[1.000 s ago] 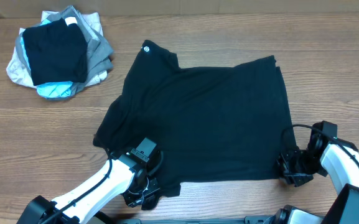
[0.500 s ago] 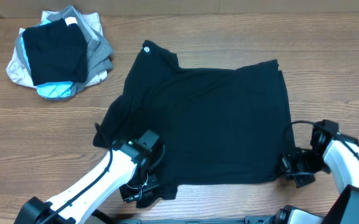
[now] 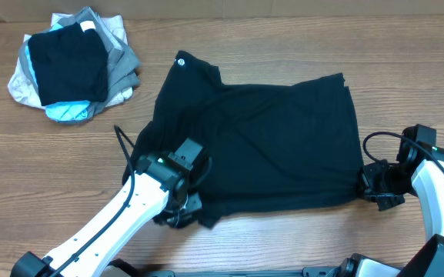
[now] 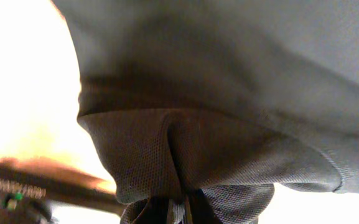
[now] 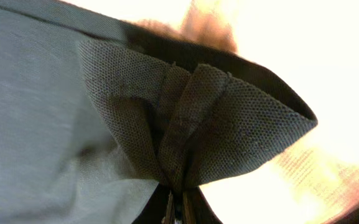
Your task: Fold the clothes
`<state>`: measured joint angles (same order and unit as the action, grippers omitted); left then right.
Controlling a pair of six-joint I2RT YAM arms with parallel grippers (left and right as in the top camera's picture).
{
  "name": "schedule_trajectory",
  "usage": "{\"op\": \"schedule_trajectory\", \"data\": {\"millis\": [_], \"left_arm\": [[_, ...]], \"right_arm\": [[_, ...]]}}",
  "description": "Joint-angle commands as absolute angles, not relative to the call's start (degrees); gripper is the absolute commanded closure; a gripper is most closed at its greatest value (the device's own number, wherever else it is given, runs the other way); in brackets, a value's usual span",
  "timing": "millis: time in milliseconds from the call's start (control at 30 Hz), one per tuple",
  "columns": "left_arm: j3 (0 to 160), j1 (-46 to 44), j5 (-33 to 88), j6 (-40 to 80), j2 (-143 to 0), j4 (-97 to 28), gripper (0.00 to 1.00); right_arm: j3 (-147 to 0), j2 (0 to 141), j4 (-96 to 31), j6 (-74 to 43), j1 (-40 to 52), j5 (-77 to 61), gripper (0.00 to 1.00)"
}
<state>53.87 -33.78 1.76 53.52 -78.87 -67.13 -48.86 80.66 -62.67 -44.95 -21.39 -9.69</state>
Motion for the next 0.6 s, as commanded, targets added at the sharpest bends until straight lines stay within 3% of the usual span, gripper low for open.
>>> {"op": "schedule_trajectory", "data": {"millis": [0, 567], "left_arm": [[57.52, -33.52, -5.21, 50.63, -78.96, -64.88, 0.96], [57.91, -29.63, -13.10, 47.72, -79.40, -57.28, 0.96]], "right_arm": [[-50.59, 80.55, -60.20, -44.36, -21.50, -10.37, 0.94], [-50.59, 82.56, -45.45, -45.56, -15.77, -14.44, 0.95]]}}
